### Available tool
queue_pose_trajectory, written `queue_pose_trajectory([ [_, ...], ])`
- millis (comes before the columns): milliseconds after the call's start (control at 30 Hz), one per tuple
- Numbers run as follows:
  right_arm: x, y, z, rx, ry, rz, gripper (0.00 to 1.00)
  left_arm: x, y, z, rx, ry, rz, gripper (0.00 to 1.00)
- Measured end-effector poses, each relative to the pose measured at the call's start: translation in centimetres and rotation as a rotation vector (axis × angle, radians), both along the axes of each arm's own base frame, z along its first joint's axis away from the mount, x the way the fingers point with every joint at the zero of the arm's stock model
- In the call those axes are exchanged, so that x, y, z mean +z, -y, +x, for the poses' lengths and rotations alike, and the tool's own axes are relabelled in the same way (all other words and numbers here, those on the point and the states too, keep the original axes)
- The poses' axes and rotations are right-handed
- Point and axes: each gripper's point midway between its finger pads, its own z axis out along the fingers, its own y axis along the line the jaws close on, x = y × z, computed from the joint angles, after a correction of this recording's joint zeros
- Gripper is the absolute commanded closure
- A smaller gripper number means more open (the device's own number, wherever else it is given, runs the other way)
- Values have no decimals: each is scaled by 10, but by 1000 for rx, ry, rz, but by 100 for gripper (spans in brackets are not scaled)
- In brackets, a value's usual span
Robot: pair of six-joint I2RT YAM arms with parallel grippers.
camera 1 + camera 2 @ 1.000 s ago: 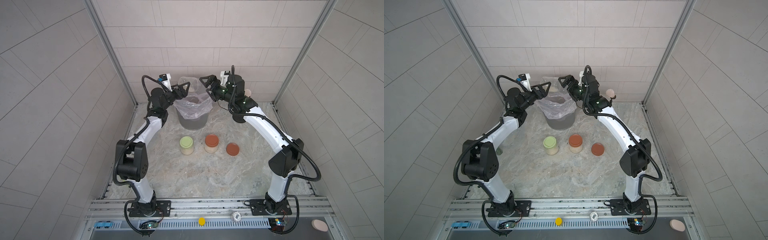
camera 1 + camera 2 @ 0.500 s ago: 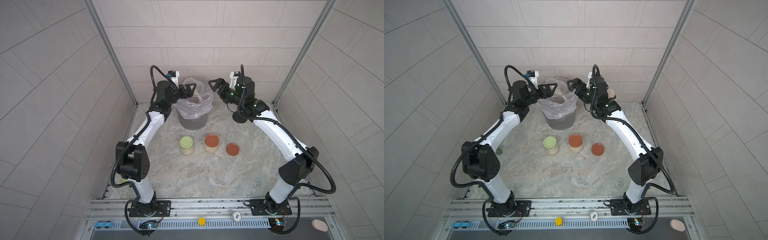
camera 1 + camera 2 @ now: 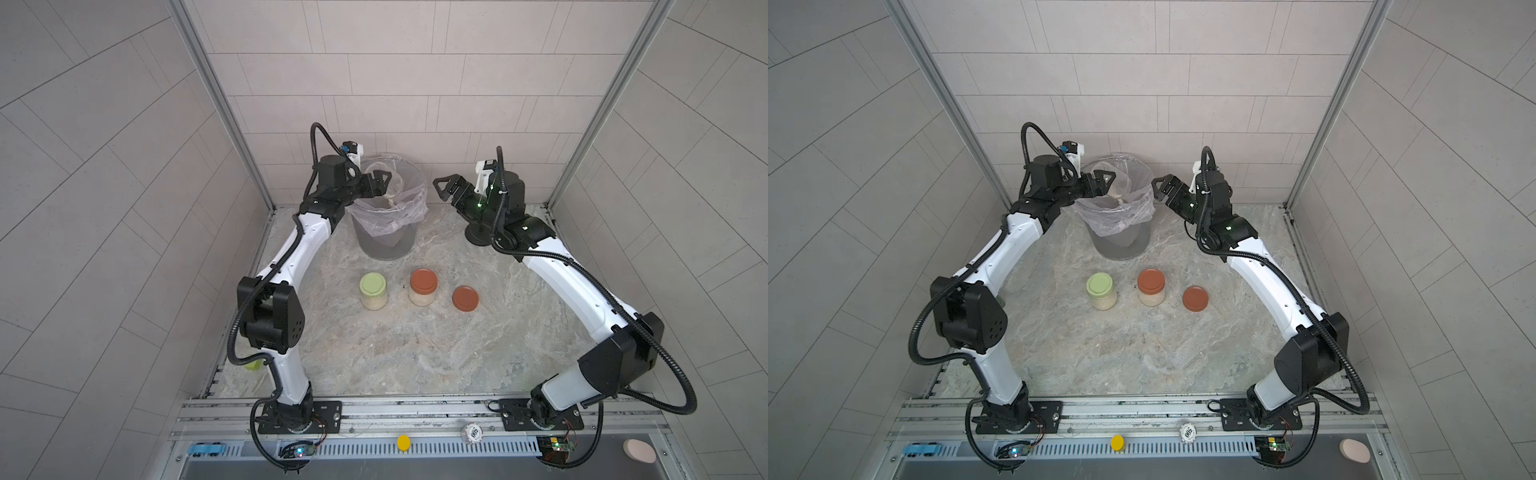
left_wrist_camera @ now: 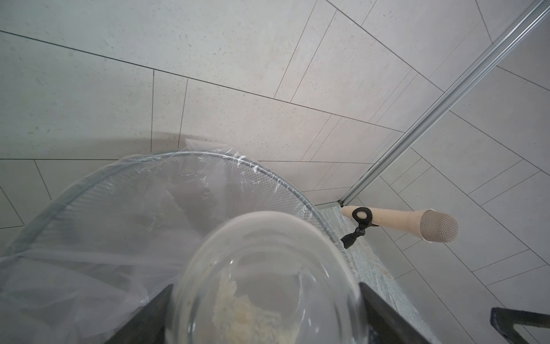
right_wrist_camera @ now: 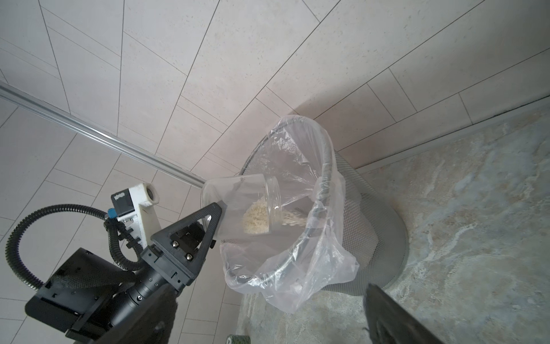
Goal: Empty moldy rice from jars
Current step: Pour the moldy rice from the jar into the trash bin.
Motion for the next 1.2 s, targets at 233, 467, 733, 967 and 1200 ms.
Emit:
queue_pose_trajectory([
  [233, -8, 4, -4, 3, -3, -23, 1, -9, 11, 5, -14, -46, 91, 100],
  [467, -16, 7, -8, 10, -12, -45, 1, -6, 24, 9, -27, -71, 221, 100],
  [733, -30, 7, -12, 29, -40, -56, 0, -12, 23, 8, -34, -129, 338, 100],
  [967, -31, 5, -14, 41, -42, -57, 1, -40, 6, 5, 2, -223, 452, 100],
  [1200, -30, 2, -16, 63, -43, -50, 1, -47, -6, 7, 66, -249, 505, 100],
])
